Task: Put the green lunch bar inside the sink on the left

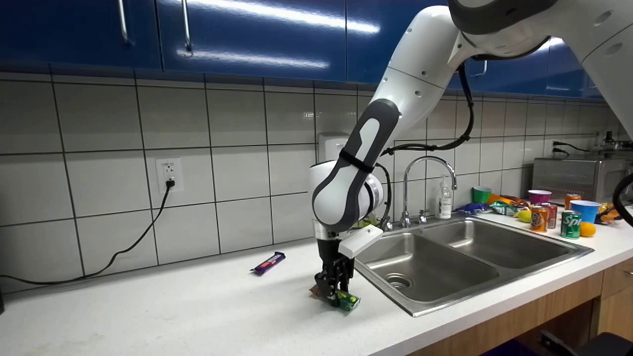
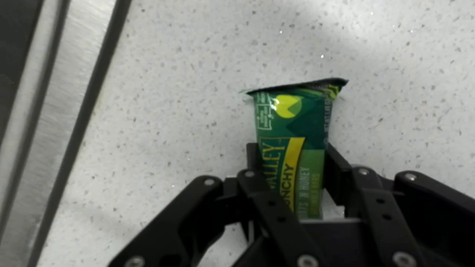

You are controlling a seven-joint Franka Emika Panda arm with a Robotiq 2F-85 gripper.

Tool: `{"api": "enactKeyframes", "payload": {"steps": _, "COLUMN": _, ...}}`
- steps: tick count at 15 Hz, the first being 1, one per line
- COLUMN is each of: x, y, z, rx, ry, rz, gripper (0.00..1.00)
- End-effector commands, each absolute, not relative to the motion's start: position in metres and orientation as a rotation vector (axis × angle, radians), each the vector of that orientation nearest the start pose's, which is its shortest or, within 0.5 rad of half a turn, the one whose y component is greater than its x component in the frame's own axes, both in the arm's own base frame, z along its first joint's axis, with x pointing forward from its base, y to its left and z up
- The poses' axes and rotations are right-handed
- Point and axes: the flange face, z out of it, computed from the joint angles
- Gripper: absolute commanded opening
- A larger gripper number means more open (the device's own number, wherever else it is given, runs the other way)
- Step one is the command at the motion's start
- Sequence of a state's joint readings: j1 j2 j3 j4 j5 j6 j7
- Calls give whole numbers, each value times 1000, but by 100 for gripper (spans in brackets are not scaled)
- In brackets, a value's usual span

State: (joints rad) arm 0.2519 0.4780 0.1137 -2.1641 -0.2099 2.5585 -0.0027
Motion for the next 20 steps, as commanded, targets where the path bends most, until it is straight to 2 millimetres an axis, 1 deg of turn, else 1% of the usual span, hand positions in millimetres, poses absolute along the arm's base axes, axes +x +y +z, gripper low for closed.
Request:
{"api": "enactKeyframes", "payload": {"steps": 1, "x": 522, "y": 209, "z": 198, "rx": -3113, "ry": -781, "rz": 34, "gripper": 17}}
{"api": "enactKeyframes", "payload": {"steps": 6, "x": 522, "y": 212, "z": 244, "rx": -3131, "ry": -715, "rz": -63, "gripper": 17}}
{"api": "enactKeyframes", "payload": {"steps": 8, "x": 522, "y": 207, "z": 261, "rx": -3146, "ry": -681, "rz": -90, "gripper": 17}}
{"api": "enactKeyframes", "payload": {"steps": 10, "x": 522, "y": 198, "z": 277, "rx": -3167, "ry": -621, "rz": -114, "gripper": 17}}
{"api": "enactKeyframes", "payload": {"steps": 14, "x": 524, "y": 167, "z": 305, "rx": -3216, "ry": -462, "rz": -167, "gripper": 17}}
{"api": "enactKeyframes", "payload": {"steps": 17, "x": 524, "y": 134, "z": 321, "rx": -3244, "ry": -334, "rz": -183, "gripper": 17}}
{"api": "enactKeyframes", "payload": {"steps": 20, "x": 524, "y": 96, "z": 334, "rx": -3269, "ry": -211, "rz": -189, "gripper": 17}}
